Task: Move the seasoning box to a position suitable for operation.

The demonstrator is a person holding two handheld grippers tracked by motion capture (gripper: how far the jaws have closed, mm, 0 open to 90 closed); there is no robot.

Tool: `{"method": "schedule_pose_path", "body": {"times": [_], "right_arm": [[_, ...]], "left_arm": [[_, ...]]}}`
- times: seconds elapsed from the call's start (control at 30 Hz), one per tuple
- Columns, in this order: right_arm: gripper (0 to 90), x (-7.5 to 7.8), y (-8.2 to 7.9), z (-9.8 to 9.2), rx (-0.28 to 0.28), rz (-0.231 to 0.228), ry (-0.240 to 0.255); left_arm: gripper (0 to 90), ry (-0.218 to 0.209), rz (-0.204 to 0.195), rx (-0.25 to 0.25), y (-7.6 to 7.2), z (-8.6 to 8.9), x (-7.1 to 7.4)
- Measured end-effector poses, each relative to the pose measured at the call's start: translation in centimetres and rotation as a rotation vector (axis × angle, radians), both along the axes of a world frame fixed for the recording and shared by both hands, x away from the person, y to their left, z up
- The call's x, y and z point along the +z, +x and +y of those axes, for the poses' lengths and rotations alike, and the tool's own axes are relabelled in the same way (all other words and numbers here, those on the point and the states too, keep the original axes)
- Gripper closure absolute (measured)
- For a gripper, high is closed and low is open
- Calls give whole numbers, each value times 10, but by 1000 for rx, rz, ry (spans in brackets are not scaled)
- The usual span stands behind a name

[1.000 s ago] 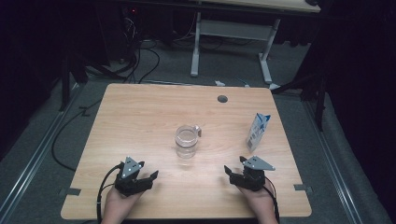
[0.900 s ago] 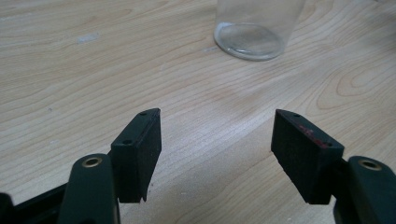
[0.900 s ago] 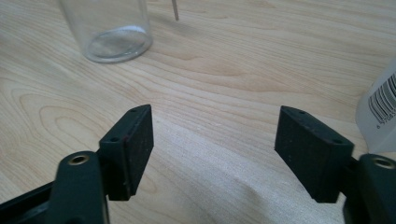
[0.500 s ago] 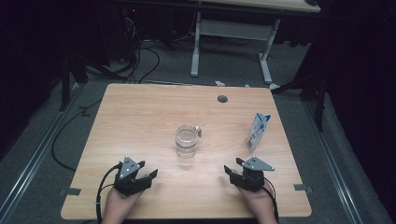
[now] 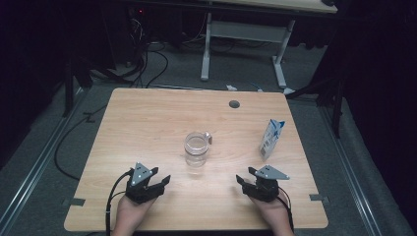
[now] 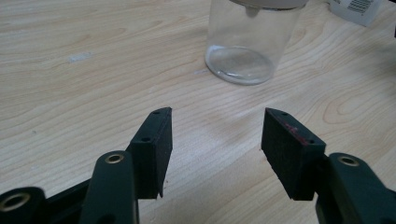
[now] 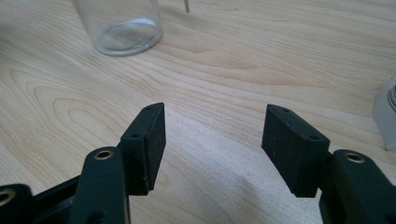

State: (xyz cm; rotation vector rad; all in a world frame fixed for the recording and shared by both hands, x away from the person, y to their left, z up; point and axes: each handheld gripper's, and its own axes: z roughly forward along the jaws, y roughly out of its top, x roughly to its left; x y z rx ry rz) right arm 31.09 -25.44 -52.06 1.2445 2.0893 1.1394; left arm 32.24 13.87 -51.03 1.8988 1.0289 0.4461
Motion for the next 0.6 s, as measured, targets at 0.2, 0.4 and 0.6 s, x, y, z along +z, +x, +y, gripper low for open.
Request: {"method": "schedule_pose_path", "body": {"times": [0.2,0.4,0.6], "right_arm": [[400,0,0,0,8,3,-1],[421,0,-1,1,18,7,4],[420,0,0,0,20,15,12]], "left_arm": [[447,-16,2,2,8,-4,8],[447,6,-12,-2,16,-12,16],[458,37,-12,-13,27,-20,20]]}}
